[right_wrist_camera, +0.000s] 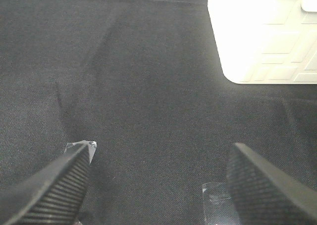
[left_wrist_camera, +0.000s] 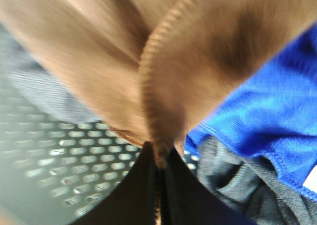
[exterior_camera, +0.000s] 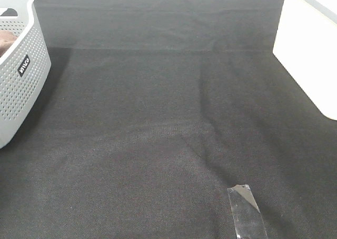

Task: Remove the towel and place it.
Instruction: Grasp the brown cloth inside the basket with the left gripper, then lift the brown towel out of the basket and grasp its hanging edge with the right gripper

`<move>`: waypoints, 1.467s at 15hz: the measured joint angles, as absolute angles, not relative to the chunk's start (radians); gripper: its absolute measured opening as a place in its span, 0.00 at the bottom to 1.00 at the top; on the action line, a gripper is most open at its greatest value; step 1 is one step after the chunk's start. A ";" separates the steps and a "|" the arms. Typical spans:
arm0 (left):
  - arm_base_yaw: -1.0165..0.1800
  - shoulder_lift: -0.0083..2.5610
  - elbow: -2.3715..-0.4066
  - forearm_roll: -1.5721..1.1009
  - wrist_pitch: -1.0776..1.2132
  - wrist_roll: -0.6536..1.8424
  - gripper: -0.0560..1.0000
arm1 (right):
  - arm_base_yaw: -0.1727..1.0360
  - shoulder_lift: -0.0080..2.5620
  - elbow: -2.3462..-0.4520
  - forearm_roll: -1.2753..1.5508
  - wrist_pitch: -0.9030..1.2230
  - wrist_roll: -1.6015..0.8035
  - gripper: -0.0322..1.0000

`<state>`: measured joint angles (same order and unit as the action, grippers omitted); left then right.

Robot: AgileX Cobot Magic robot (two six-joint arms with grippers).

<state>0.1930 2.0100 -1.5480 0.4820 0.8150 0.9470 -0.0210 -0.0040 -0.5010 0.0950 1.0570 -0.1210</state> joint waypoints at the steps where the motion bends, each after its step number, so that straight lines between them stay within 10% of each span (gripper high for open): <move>1: 0.177 1.986 -1.559 0.482 0.815 0.908 0.05 | -0.021 -0.004 -0.501 0.095 1.057 -0.121 0.74; 22: -0.281 1.327 -1.590 0.486 0.841 0.590 0.05 | -0.021 0.088 -0.522 0.372 0.962 -0.401 0.74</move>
